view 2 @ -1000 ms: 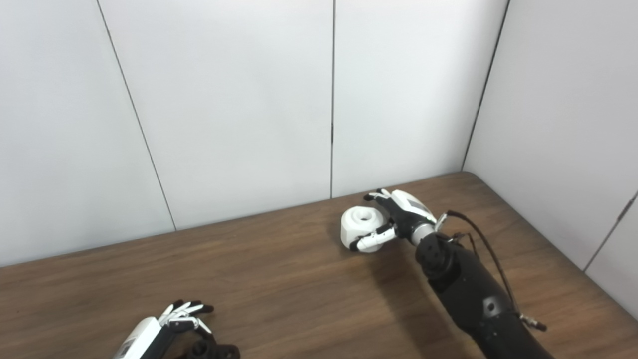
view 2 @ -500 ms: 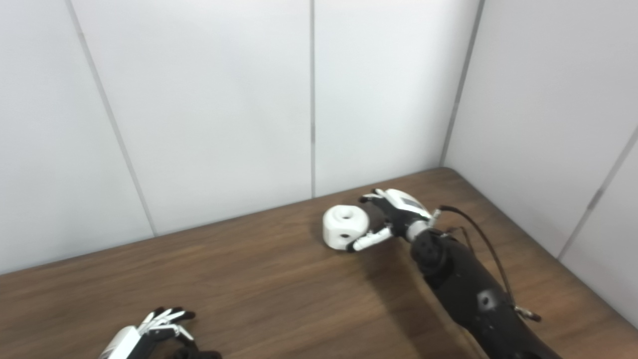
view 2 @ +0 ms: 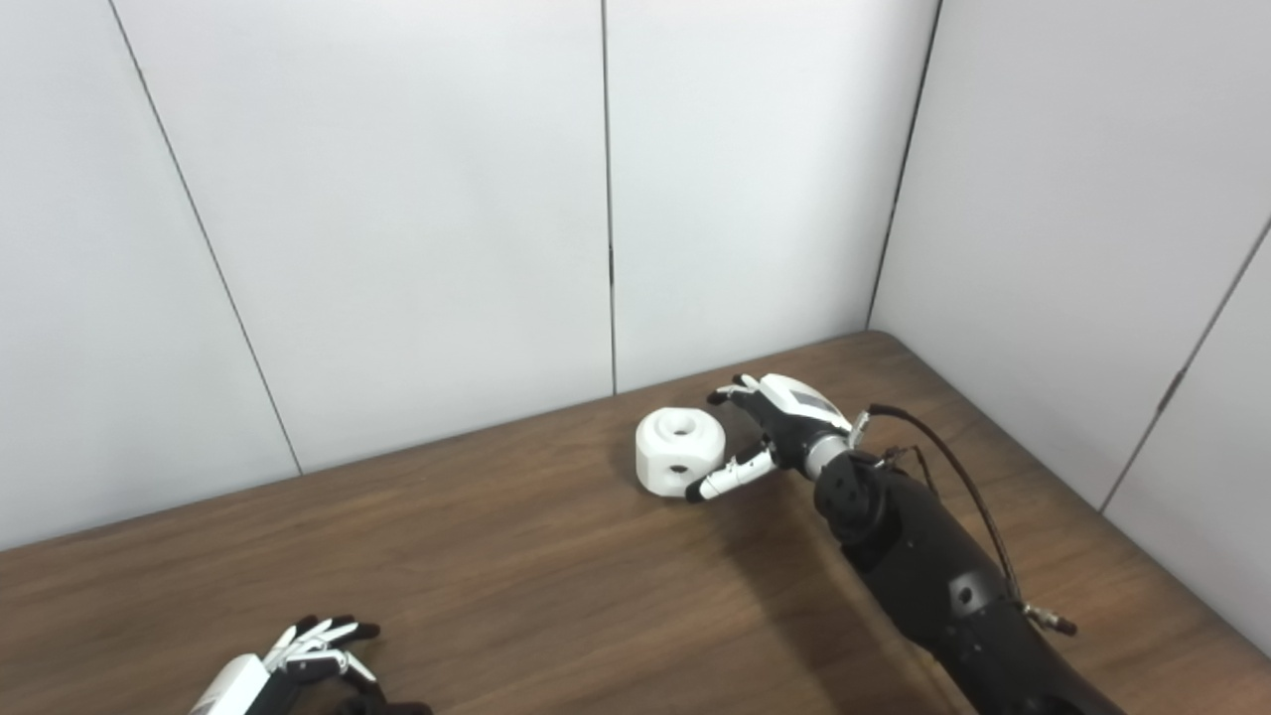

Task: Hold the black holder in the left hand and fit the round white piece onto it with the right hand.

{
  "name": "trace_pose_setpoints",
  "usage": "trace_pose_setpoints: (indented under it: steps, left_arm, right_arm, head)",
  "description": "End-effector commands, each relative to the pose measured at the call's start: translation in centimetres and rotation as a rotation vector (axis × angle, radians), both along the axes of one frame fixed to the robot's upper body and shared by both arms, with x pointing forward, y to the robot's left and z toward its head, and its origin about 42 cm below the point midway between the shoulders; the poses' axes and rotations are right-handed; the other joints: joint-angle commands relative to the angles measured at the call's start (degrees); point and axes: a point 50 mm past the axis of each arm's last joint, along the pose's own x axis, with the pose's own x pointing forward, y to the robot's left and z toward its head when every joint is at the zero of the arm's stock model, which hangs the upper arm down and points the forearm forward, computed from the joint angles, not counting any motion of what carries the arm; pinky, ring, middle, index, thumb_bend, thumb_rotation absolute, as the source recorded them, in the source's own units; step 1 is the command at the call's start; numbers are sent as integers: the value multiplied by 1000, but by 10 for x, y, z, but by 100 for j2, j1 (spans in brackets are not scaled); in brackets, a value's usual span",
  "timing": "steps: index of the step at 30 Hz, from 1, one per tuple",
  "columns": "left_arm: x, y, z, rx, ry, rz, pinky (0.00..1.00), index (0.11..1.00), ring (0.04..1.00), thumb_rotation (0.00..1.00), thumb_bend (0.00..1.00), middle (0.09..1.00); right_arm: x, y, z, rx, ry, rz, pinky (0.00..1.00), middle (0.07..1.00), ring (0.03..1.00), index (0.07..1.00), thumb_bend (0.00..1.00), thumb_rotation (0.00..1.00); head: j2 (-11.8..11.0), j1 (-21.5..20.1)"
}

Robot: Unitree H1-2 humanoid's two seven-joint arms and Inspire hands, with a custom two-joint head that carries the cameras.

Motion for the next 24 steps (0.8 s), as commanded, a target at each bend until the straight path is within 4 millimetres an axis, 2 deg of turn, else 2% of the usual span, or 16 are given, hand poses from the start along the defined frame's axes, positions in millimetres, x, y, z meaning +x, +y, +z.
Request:
trace_pose_setpoints:
  steps: [1,3,6,9,12,13,14,16,24]
  left_arm:
    - [1,11,1,31,10,26,1000,482,923,49,516,863]
    - [1,11,2,33,10,27,1000,482,922,49,516,862]
    - [0,11,2,34,11,28,1000,482,923,49,517,863]
    - [0,11,2,32,13,30,1000,482,923,49,517,862]
    - [-1,12,1,30,14,30,1000,482,921,49,517,862]
    - [-1,12,1,31,14,30,1000,482,921,49,517,863]
    - [-1,12,1,32,16,31,1000,482,921,49,517,863]
    - [-1,12,1,32,16,34,1000,482,922,49,517,864]
    - [-1,14,-1,31,20,38,1000,481,919,50,517,863]
  right_arm:
    - [8,1,22,-13,-83,17,741,997,976,859,983,405]
    - [9,2,21,-6,-101,21,740,989,973,846,969,406]
    - [8,5,18,16,-153,23,726,939,942,757,891,364]
    - [6,9,15,28,-196,20,736,920,937,725,845,348]
    - [6,13,9,44,-253,11,724,884,910,663,787,290]
    - [6,15,7,41,-274,7,710,866,893,628,752,261]
    - [6,16,5,35,-293,4,699,852,879,560,635,206]
    - [7,19,1,13,-326,-2,691,826,855,500,536,155]
    - [9,23,-3,-26,-365,-5,689,789,825,481,505,135]
  head:
    - [3,11]
    - [3,11]
    - [6,26]
    - [8,49]
    - [4,62]
    - [2,72]
    - [-1,75]
    - [-1,75]
    - [-15,77]
